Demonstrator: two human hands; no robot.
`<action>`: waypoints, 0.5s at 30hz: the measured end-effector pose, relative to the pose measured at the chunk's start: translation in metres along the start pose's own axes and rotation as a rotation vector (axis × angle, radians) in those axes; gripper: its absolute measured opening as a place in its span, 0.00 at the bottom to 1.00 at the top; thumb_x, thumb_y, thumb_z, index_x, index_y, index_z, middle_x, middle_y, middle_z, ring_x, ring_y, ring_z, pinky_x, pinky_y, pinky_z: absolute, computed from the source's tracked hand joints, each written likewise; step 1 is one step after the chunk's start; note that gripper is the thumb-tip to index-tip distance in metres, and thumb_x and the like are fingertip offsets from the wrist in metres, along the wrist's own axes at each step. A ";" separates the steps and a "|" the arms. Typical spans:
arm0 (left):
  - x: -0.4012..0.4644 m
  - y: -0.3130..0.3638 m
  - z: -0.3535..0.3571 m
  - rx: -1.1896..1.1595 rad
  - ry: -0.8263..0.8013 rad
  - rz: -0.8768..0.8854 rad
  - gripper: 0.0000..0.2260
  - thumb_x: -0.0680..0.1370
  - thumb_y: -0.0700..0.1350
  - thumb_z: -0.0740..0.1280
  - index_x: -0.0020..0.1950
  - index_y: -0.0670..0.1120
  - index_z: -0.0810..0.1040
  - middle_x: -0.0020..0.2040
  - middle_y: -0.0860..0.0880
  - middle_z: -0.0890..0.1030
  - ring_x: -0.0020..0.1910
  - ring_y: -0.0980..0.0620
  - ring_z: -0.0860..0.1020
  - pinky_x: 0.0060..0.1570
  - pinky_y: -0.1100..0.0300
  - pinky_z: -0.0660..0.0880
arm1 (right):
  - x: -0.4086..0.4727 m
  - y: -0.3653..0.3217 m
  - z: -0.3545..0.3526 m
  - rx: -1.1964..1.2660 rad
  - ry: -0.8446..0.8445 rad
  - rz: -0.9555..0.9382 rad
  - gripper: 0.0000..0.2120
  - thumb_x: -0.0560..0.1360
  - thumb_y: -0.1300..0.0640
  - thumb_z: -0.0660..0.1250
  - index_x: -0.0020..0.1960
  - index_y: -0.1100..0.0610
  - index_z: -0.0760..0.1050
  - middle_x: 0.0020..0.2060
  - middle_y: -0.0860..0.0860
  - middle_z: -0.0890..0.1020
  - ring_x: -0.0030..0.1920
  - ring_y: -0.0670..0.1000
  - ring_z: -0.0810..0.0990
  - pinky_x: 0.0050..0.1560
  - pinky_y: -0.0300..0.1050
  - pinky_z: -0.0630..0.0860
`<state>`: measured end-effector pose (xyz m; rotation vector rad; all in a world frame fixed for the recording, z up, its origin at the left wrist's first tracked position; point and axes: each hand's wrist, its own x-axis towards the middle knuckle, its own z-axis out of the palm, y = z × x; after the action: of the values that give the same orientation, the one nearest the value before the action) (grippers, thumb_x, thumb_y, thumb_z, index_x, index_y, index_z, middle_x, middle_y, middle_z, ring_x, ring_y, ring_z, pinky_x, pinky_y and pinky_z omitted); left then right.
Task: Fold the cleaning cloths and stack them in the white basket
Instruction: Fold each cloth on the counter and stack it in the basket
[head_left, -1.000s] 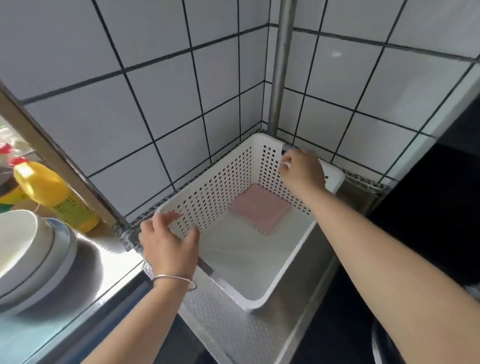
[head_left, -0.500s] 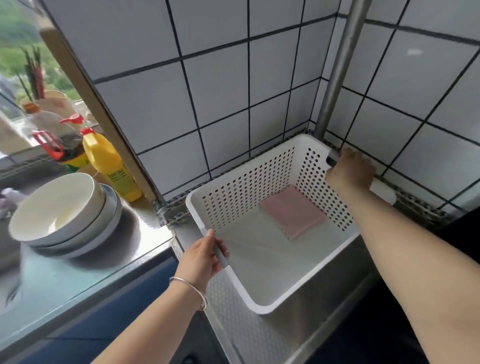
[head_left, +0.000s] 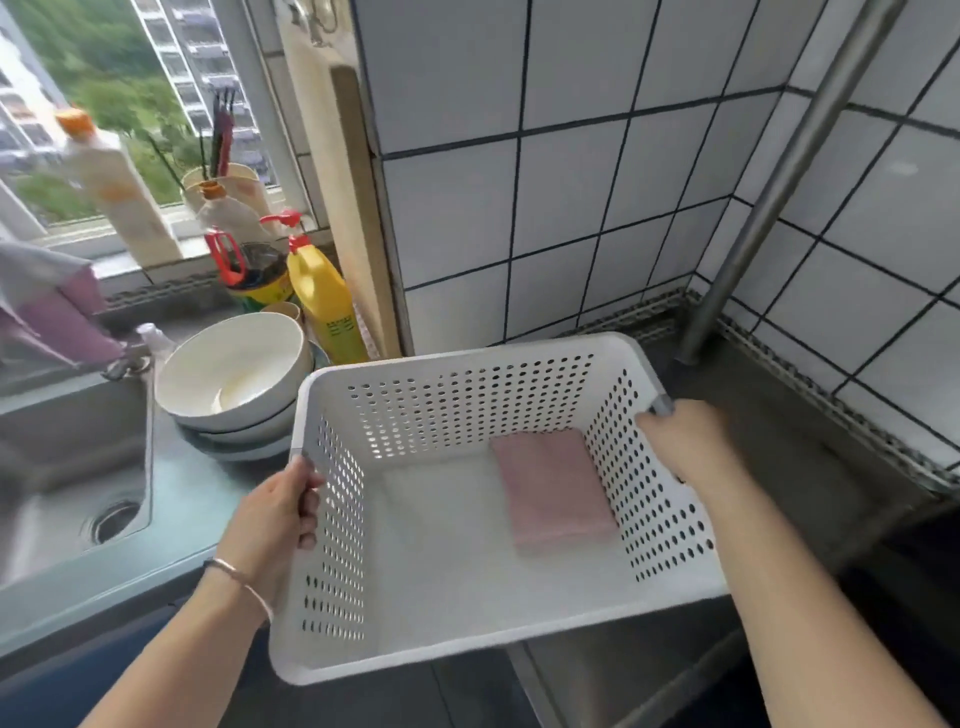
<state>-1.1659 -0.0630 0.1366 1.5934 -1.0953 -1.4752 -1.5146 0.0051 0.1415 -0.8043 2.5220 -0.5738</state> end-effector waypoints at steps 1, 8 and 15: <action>0.000 0.001 -0.019 -0.001 0.000 0.013 0.16 0.81 0.49 0.55 0.37 0.44 0.70 0.21 0.54 0.66 0.17 0.59 0.62 0.17 0.70 0.61 | -0.013 -0.010 0.006 0.002 -0.007 -0.017 0.17 0.73 0.48 0.62 0.53 0.61 0.77 0.45 0.59 0.81 0.44 0.60 0.80 0.43 0.50 0.78; -0.016 -0.007 -0.171 -0.007 0.144 0.026 0.17 0.82 0.51 0.53 0.38 0.44 0.70 0.21 0.54 0.64 0.15 0.60 0.59 0.17 0.73 0.58 | -0.121 -0.097 0.070 -0.043 -0.090 -0.245 0.15 0.76 0.47 0.60 0.46 0.59 0.75 0.41 0.57 0.78 0.41 0.58 0.75 0.39 0.43 0.69; -0.088 -0.051 -0.346 0.014 0.380 -0.022 0.16 0.81 0.52 0.54 0.41 0.43 0.72 0.25 0.52 0.66 0.21 0.56 0.62 0.20 0.66 0.63 | -0.246 -0.189 0.166 -0.022 -0.316 -0.466 0.14 0.77 0.48 0.60 0.45 0.59 0.74 0.42 0.57 0.80 0.43 0.59 0.80 0.44 0.50 0.78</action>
<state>-0.8159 0.0194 0.1642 1.8068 -0.8725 -1.1163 -1.1654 -0.0260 0.1662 -1.3885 2.0613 -0.5125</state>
